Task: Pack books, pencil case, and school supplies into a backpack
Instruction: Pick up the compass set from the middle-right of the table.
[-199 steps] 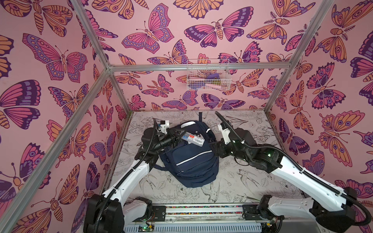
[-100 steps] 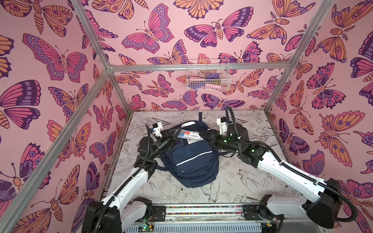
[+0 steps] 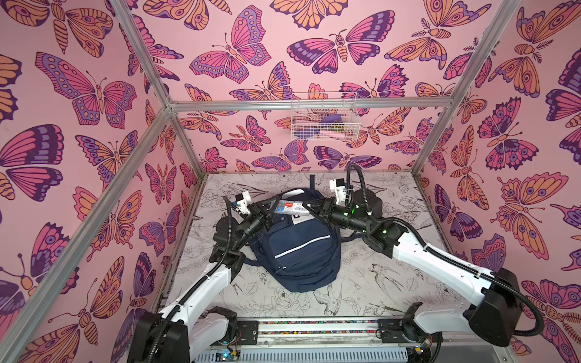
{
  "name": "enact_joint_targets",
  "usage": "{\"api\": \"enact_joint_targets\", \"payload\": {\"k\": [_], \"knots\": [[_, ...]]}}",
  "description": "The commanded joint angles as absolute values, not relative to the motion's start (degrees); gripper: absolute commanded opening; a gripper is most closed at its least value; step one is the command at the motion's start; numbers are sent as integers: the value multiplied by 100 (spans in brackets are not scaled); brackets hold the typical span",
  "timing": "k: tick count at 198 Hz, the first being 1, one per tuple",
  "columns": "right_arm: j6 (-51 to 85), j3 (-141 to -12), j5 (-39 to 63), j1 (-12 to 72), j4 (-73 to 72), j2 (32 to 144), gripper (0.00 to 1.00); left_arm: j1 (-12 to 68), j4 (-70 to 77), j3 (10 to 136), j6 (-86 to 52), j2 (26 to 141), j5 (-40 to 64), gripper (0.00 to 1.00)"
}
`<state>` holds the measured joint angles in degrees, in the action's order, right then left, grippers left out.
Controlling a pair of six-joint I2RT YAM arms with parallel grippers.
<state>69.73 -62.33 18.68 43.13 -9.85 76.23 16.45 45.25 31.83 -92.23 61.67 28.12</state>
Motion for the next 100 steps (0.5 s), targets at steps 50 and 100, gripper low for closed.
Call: {"api": "enact_joint_targets", "payload": {"k": [50, 100], "knots": [[5725, -6281, 1129, 3057, 2333, 6130, 0, 1883, -1289, 5017, -4809, 6240, 2695, 72], [5095, -5712, 1395, 1634, 4135, 5088, 0, 3694, -3685, 6657, -2149, 7801, 624, 76]]}}
